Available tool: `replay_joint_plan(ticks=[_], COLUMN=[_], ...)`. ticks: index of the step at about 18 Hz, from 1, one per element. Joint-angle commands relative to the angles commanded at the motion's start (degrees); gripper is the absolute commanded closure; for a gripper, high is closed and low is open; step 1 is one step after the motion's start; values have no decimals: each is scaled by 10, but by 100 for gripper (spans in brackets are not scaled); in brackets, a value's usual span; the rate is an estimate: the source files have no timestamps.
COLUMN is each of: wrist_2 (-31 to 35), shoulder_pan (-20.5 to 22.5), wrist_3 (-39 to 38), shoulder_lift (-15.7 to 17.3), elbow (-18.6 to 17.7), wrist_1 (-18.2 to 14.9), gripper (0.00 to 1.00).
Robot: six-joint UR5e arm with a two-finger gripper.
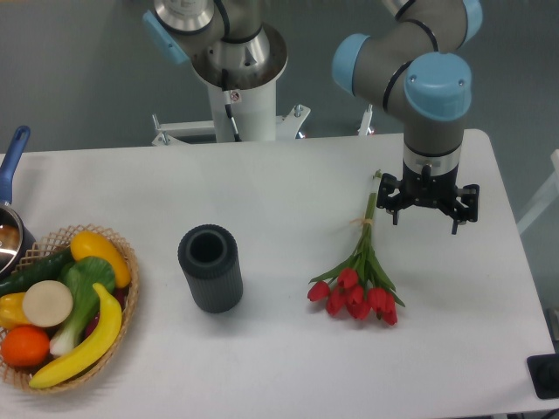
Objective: Pick up the flowers from the table
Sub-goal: 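Lower the open gripper down onto the tulip stems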
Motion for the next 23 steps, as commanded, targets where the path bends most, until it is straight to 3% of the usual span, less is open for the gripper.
replay_joint_plan(ticks=[4,7,11,16,23], wrist_2=[-5,-10,-8,-9,-9], shoulder_pan=[-1,6,-1,-9,-29], wrist_3=[-2,0,-4,-6,-68], shoulder_lift=[0,2,10,4,-68], elbow=[-7,-50,-98,-118,-108], wrist_1=[1,4,63,70,93], gripper=[0,0,0,0,0])
